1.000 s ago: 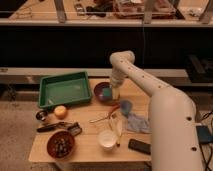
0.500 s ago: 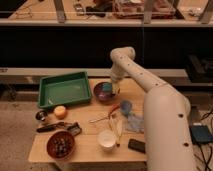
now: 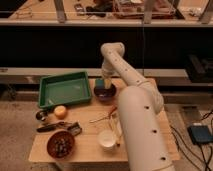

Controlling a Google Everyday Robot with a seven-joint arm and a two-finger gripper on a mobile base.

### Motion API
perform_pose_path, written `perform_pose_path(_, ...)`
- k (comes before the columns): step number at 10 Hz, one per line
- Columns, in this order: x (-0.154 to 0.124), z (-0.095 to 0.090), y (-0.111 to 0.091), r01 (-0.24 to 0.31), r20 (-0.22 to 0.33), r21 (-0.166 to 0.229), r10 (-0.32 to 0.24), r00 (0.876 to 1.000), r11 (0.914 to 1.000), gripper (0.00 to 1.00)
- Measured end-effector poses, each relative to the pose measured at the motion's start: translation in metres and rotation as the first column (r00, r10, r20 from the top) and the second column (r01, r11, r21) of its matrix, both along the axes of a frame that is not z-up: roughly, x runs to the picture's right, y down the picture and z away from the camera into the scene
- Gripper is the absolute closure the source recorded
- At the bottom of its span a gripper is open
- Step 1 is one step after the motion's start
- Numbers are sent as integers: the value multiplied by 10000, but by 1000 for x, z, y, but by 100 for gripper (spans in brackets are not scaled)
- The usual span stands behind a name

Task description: Wipe purple bowl with sponge

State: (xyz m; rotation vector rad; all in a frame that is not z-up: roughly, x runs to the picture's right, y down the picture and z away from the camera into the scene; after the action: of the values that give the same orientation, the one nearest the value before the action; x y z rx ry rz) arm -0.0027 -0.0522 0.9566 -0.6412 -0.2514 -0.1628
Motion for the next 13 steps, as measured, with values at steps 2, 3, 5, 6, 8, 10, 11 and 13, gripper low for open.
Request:
perform_pose_path(2, -9, 1, 1, 170, 150, -24, -169, 9997, 9999, 100)
perform_pose_path(3, -22, -12, 9, 669, 561, 48, -671, 9962, 9977, 100)
perform_pose_path(5, -19, -26, 28, 860, 655, -17, -857, 9942, 9963, 100)
perform_pose_path(6, -15, -31, 35, 918, 650, -58, -912, 9937, 9958, 100)
perform_pose_path(8, -4, -38, 46, 1050, 603, -147, -1039, 9928, 9944, 100)
perform_pose_path(10, 11, -38, 49, 954, 418, -195, -946, 9946, 9952, 100)
perform_pose_path(11, 26, -36, 49, 775, 187, -249, -770, 9969, 9967, 100)
perform_pose_path(13, 38, -32, 49, 505, -78, -325, -508, 9987, 9982, 100)
